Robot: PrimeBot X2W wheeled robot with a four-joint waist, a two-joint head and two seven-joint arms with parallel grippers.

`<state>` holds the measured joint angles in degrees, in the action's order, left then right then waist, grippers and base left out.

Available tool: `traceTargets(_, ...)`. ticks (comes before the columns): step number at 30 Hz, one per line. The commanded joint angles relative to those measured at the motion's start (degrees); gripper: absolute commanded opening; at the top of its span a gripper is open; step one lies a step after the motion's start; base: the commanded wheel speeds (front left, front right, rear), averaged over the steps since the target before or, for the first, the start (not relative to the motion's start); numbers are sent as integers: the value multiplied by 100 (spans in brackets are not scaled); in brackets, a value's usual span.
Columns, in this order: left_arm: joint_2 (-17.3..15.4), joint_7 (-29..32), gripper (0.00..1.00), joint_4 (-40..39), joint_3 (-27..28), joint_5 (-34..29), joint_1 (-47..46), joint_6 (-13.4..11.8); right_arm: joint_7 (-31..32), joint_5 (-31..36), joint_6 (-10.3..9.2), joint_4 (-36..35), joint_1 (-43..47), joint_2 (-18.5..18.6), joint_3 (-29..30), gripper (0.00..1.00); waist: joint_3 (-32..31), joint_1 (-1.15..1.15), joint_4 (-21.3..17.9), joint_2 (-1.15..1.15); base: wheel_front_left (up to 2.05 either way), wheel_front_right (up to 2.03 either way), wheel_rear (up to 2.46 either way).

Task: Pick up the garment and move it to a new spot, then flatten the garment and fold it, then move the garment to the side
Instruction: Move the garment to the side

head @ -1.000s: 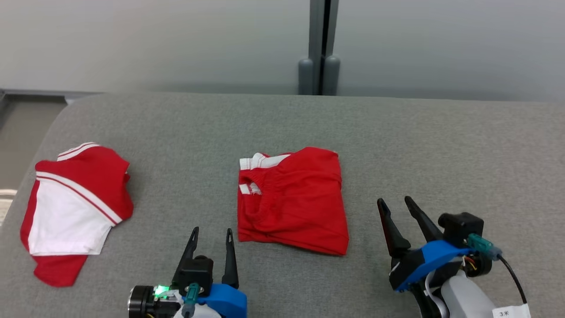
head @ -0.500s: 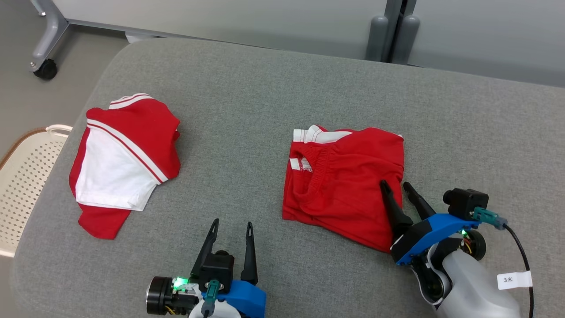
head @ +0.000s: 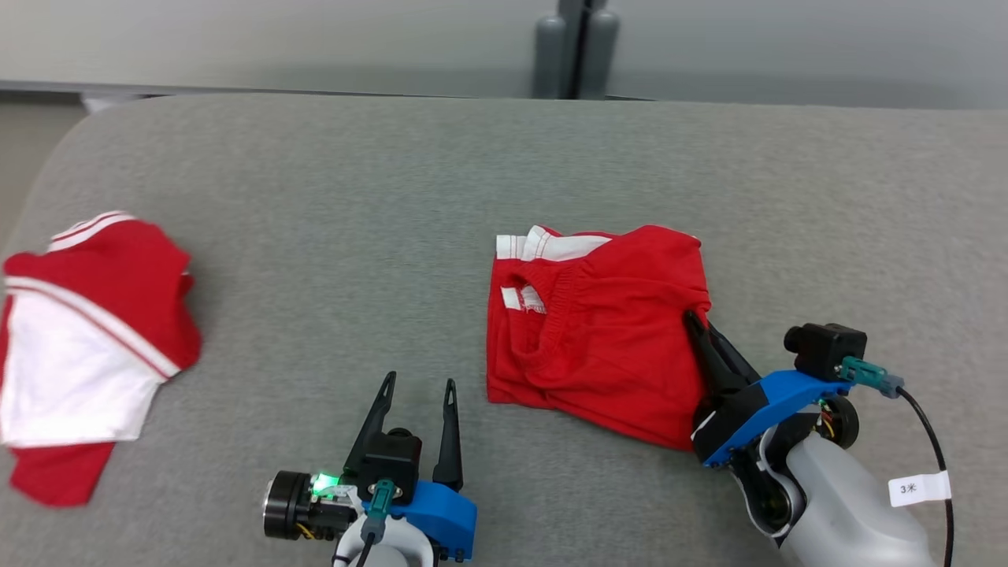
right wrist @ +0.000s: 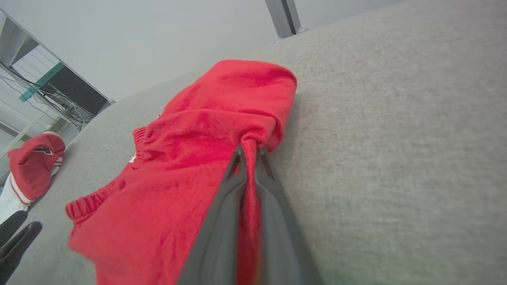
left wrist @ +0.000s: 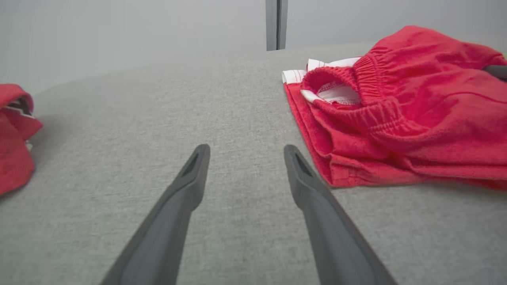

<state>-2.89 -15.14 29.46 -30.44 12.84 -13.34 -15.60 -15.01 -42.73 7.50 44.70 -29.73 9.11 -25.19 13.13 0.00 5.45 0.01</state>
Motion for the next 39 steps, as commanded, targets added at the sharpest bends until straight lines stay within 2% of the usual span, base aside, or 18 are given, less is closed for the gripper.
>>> traceTargets(1, 2, 0, 100, 43, -32, 16, -93, 27, -18, -6, -1, -13, 85, -8, -30, 0, -350, 0, -526, -1, 0, 0, 0)
traceTargets(8, -2, 0, 100, 166, -222, 142, -335, 133, -19, -72, 0, -137, 78, 33, -210, 0, -407, 0, -1885, -1, 0, 0, 0)
traceTargets(14, -2, 0, 100, 292, -375, 182, -546, 187, -18, -127, 0, -228, 86, 120, -216, 0, -288, 0, -2680, -1, 0, 0, 0)
traceTargets(17, -1, 0, 100, 347, -495, 209, -662, 235, -19, -117, 0, -207, 25, 198, -198, 0, -178, 0, -2842, -1, 0, 0, 0)
traceTargets(20, -12, 0, 100, 382, -644, 230, -780, 222, -19, 26, 0, -139, -140, 354, -215, 0, -42, 0, -2823, -1, 0, 0, 0)
traceTargets(23, -16, 0, 100, 436, -797, 249, -870, 204, -20, 292, 0, 75, -397, 694, -219, 0, 124, 0, -2627, -1, 0, 0, 0)
traceTargets(30, -9, 0, 100, 505, -988, 174, -1066, 49, -20, 898, 0, 960, -1145, 1809, 57, 0, 575, 0, -1822, -1, 0, 0, 0)
traceTargets(31, -9, 0, 100, 505, -988, 174, -1066, 49, -20, 898, 0, 960, -1145, 1809, 57, 0, 575, 0, -1822, -1, 0, 0, 0)
traceTargets(35, 1, 0, 100, 410, -1041, 163, -1117, -48, -20, 1020, -1, 1553, -1485, 2391, 377, 0, 830, 0, -1345, -1, 0, 0, 0)
traceTargets(39, 0, 0, 100, 291, -1075, 115, -1133, -153, -20, 1149, 0, 2064, -1782, 2796, 617, 0, 1051, 0, -1021, -1, 0, 0, 0)
